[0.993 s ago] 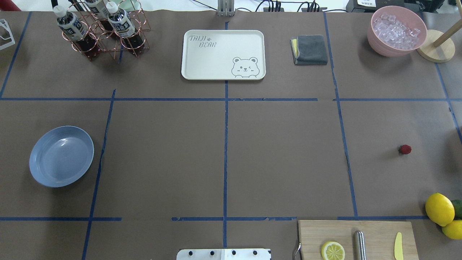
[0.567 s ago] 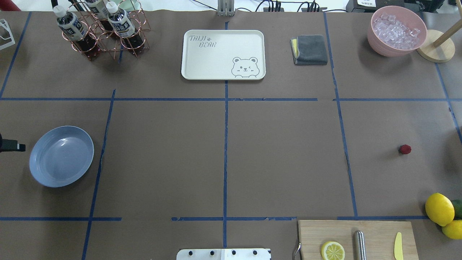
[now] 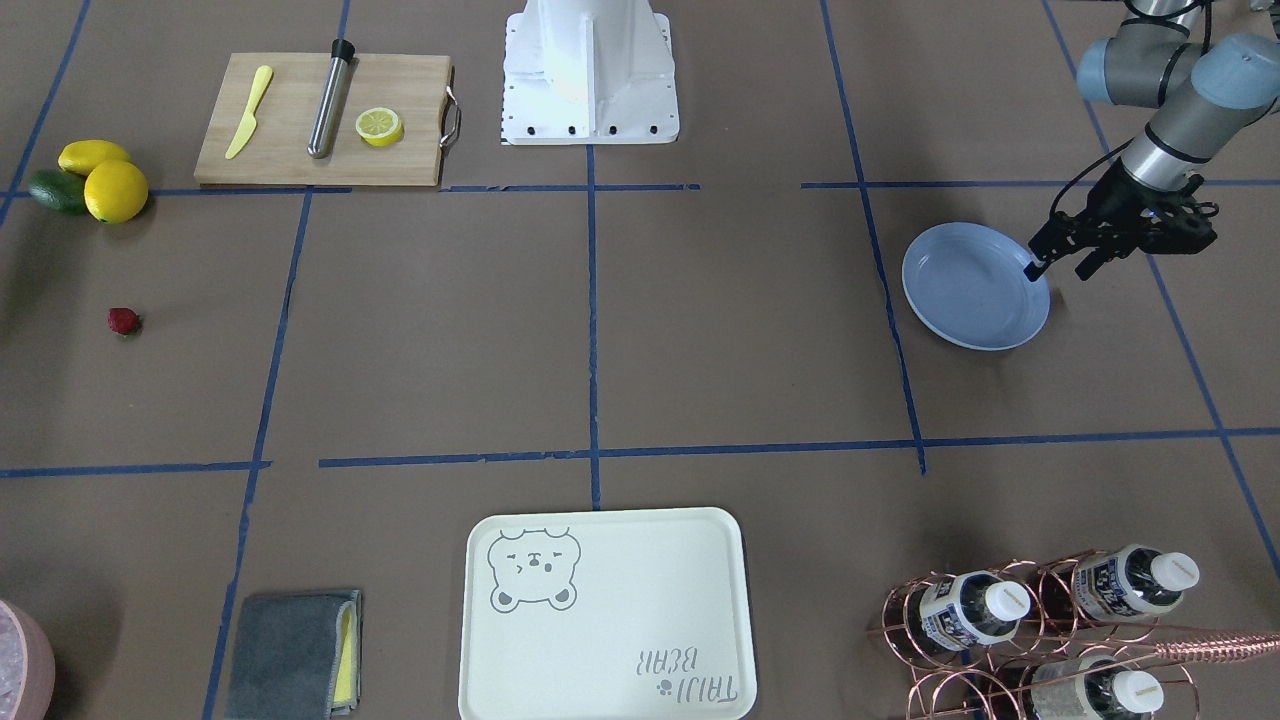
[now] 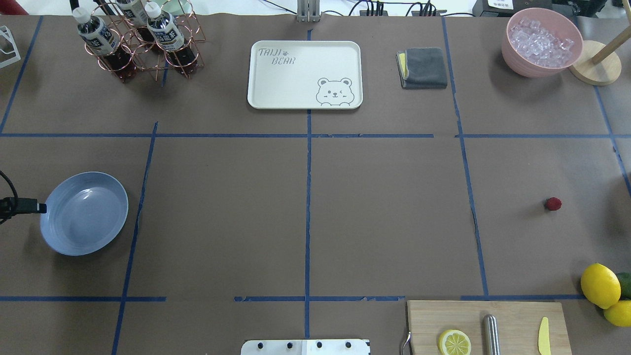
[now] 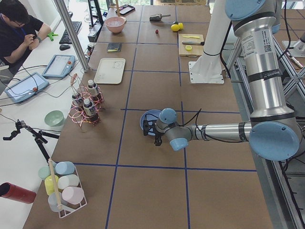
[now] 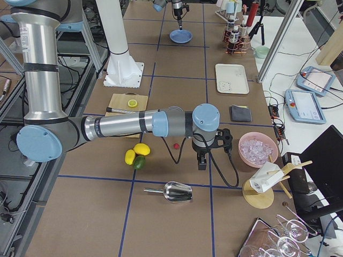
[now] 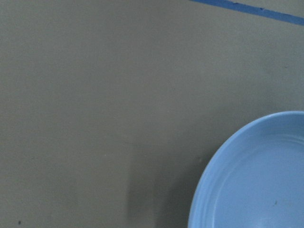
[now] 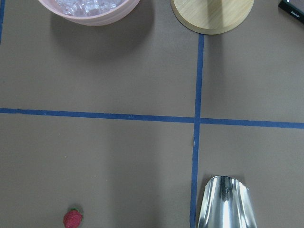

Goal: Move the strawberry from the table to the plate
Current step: 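Grasp the rim of the light blue plate with the left gripper and lift it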

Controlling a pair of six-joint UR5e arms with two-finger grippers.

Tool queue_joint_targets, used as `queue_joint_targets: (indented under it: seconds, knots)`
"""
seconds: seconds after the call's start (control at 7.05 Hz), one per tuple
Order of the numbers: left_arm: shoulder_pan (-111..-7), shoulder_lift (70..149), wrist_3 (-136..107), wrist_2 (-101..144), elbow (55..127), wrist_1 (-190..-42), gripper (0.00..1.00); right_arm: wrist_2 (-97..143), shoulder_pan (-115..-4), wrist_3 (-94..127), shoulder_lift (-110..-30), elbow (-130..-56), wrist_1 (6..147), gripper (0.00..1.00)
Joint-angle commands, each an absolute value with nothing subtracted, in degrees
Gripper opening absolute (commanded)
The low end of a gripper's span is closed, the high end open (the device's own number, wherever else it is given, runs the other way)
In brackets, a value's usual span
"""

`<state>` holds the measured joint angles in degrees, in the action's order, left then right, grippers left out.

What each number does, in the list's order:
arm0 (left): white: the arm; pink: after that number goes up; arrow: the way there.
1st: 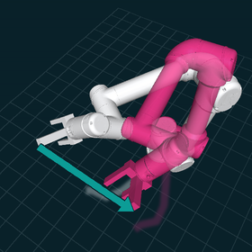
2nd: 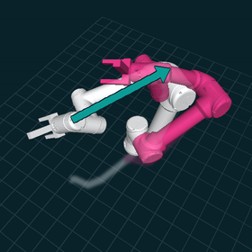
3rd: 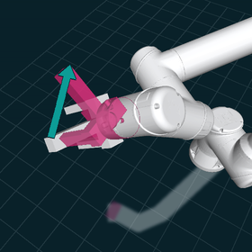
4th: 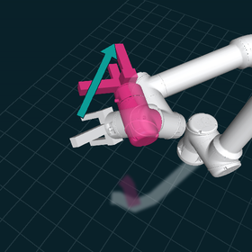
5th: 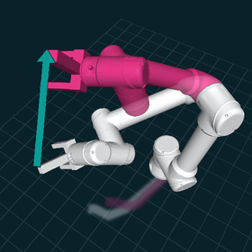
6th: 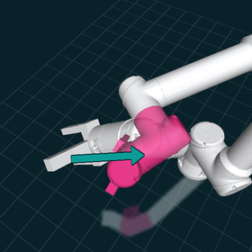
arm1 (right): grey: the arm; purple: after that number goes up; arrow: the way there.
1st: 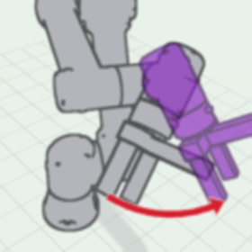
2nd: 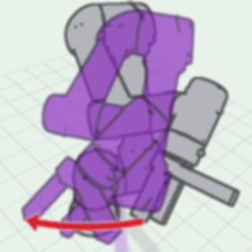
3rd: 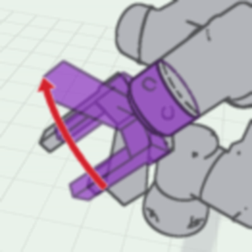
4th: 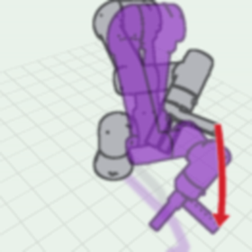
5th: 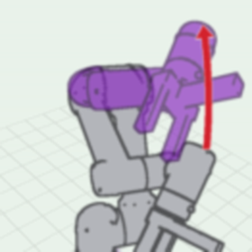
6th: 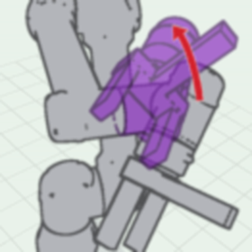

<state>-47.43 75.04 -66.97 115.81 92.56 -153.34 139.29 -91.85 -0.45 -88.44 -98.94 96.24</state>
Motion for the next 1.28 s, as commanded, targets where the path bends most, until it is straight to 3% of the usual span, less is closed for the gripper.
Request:
queue_joint_targets:
  seconds: [0.0,0.57,0.99,1.13]
  knots:
    - [-46.5,75.4,-67.2,115.7,92.3,-153.4,0.76,139.3,-91.8,-0.4,-88.4,-99.0,96.2,1.00]
    - [-46.0,75.9,-67.0,115.7,91.8,-153.4,0.21,139.4,-91.8,2.7,-87.7,-99.7,96.2,1.00]
    - [-45.6,77.1,-67.2,115.8,91.7,-153.4,0.00,139.4,-91.8,2.9,-87.7,-100.2,96.2,1.00]
    - [-45.8,76.7,-66.8,116.1,93.1,-153.3,0.00,139.5,-91.8,2.9,-87.6,-100.2,96.2,1.00]
